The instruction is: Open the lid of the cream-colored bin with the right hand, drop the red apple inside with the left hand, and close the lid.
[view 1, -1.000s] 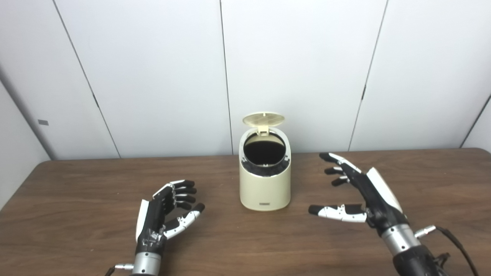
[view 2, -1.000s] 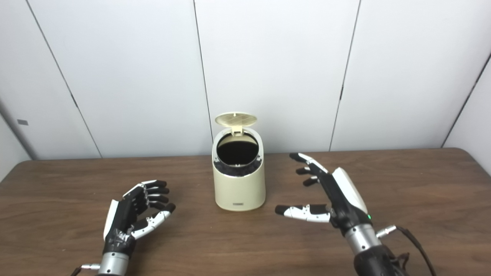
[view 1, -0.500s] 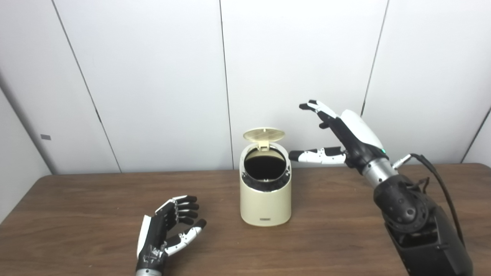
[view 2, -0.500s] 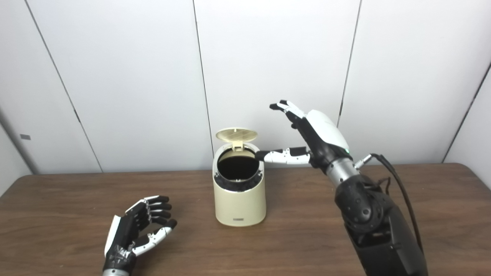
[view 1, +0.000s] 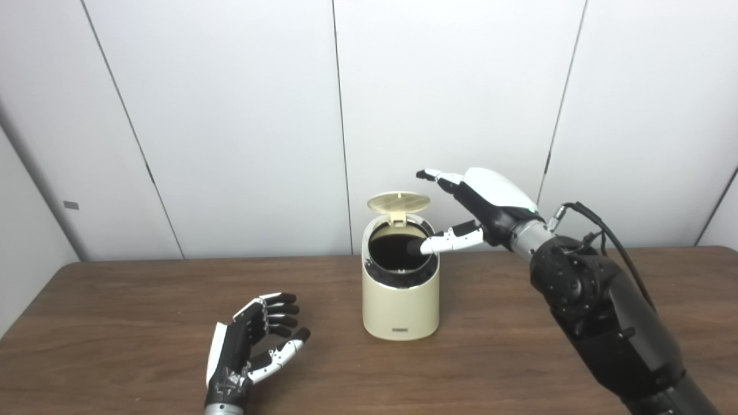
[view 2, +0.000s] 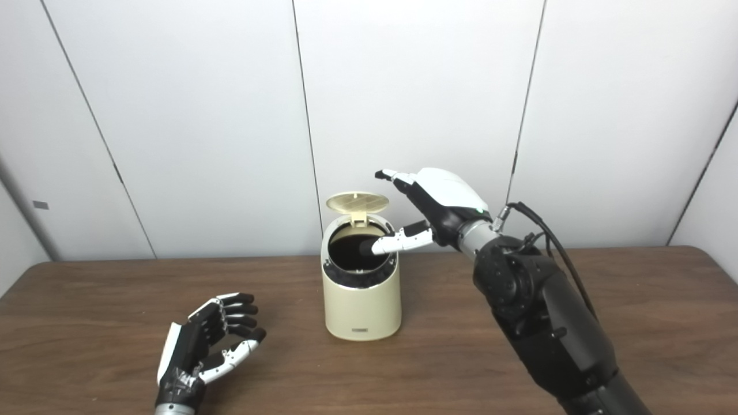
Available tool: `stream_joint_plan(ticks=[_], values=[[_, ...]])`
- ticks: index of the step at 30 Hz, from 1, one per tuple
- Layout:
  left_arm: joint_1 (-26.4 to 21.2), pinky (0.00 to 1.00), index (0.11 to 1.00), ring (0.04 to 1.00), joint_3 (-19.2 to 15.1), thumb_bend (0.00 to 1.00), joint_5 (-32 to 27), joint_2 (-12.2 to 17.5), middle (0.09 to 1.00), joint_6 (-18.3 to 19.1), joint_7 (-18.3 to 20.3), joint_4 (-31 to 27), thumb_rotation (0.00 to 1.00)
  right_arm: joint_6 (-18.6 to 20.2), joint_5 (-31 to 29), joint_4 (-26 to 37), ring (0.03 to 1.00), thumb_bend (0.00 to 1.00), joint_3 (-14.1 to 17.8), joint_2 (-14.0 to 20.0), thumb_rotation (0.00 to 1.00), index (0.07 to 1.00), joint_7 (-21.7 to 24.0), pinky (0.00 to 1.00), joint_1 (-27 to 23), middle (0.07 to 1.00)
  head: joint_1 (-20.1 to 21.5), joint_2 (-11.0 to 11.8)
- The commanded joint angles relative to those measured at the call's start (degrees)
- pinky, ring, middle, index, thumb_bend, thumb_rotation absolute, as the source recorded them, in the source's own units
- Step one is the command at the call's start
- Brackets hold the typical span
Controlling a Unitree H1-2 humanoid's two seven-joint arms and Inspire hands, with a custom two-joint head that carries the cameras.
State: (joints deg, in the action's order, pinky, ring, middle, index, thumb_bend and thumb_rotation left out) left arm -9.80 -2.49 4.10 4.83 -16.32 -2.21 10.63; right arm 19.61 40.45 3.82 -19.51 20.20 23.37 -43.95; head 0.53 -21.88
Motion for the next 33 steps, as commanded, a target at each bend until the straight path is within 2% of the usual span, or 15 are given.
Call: stream_joint_plan(ticks=[1, 4, 8, 17, 21, 27, 33], values=[[2.3, 0.53, 0.670, 0.582, 0.1, 0.55, -0.1, -0.4, 0.631, -0.5, -0.3, 3.4, 0.00, -2.1, 1.4, 0.7, 0.977, 0.71, -0.6, 1.3, 0.64, 0.914, 0.6, 0.91, -3.8, 0.924, 0.0, -0.1], [2.2, 0.52, 0.669, 0.580, 0.3, 0.55, 0.4, -0.2, 0.629, -0.9, -0.4, 3.7, 0.00, -3.0, 2.4, 0.6, 0.979, 0.72, -2.0, 1.8, 0.67, 0.905, 1.9, 0.88, -4.5, 0.910, 0.0, -0.2], [2.2, 0.52, 0.666, 0.581, 0.4, 0.56, 1.0, -0.4, 0.630, -0.4, -0.7, 3.5, 0.00, -4.8, 2.2, 0.7, 0.974, 0.74, -2.2, 1.9, 0.66, 0.889, 2.5, 0.85, -4.3, 0.896, -0.6, -0.7], [2.0, 0.53, 0.665, 0.577, 0.2, 0.56, 1.5, -0.7, 0.623, -0.6, -1.0, 3.6, 0.00, -7.5, 1.2, 3.7, 0.978, 0.73, -1.6, 3.0, 0.65, 0.878, 5.0, 0.87, -3.2, 0.886, -1.2, -1.3], [1.7, 0.53, 0.667, 0.582, 0.3, 0.56, 1.4, -0.6, 0.626, -1.5, -0.7, 4.1, 0.00, -9.9, 2.4, 4.6, 0.964, 0.73, -1.2, 3.1, 0.63, 0.852, 2.9, 0.85, -1.9, 0.854, -1.2, -1.3], [1.9, 0.55, 0.664, 0.578, 0.4, 0.58, 3.2, -0.8, 0.615, -0.1, -1.7, 3.1, 0.00, -11.0, 2.8, 5.7, 0.970, 0.72, -0.1, 2.9, 0.63, 0.857, 1.5, 0.87, 0.0, 0.863, -1.3, -1.9], [2.0, 0.55, 0.666, 0.573, 0.3, 0.57, 3.1, -0.7, 0.613, -0.4, -1.5, 2.7, 0.00, -12.9, 3.2, 5.4, 0.947, 0.73, 0.5, 2.7, 0.62, 0.839, 0.3, 0.83, 0.9, 0.841, -1.5, -2.7]])
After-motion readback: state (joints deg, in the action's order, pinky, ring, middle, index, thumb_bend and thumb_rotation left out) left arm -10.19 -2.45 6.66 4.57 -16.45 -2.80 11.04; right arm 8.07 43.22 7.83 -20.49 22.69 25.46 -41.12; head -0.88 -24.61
